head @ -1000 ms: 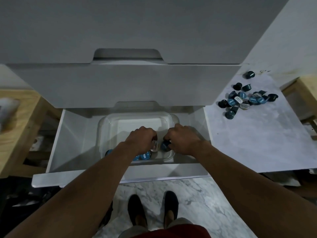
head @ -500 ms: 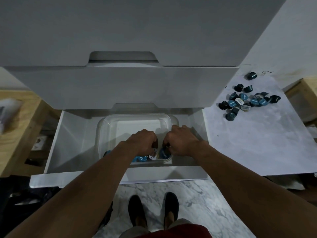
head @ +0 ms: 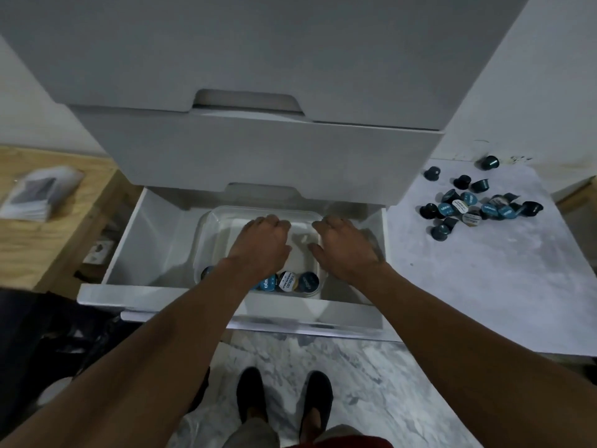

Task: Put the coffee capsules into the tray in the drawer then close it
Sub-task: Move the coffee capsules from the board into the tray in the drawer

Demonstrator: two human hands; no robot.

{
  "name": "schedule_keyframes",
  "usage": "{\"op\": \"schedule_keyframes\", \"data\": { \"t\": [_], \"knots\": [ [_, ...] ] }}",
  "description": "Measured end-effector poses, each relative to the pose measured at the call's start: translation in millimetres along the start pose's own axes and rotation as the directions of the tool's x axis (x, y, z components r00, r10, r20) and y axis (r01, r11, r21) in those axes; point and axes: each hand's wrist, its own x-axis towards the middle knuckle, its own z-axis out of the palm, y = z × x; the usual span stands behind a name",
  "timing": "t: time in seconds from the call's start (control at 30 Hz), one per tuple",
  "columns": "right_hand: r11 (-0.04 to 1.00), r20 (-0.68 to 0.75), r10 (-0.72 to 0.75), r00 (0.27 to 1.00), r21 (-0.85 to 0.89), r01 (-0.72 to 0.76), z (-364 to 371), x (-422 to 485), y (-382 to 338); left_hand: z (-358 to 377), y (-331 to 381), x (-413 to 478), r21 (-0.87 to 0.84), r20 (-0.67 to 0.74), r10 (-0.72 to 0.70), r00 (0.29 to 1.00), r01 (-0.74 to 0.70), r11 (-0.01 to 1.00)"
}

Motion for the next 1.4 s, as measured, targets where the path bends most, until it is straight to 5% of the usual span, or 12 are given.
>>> {"op": "schedule_keyframes", "data": {
  "t": [0.2, 0.53, 1.03, 1.4],
  "knots": [
    [1.0, -0.183, 0.024, 0.983, -0.002, -0.024, -4.3, -24.6, -2.9, -9.3, 19.3, -30.8, -0.004, -0.248, -0.018, 0.969, 0.017, 1.0],
    [0.987, -0.389, 0.162, 0.907, 0.062, -0.15, -33.9, -105.8, 4.9, -39.0, 69.1, -63.3, 0.039, -0.383, 0.137, 0.914, -0.132, 0.99],
    [0.929, -0.424, 0.369, 0.827, 0.146, -0.339, -60.5, -180.9, 151.6, -18.5, 234.6, -16.7, 0.116, -0.358, 0.389, 0.849, -0.373, 0.921],
    [0.945, -0.256, 0.325, 0.91, 0.122, -0.303, -75.2, -172.6, 304.6, 30.6, 345.4, 63.2, -0.035, -0.283, 0.189, 0.94, -0.207, 0.978]
  ]
}}
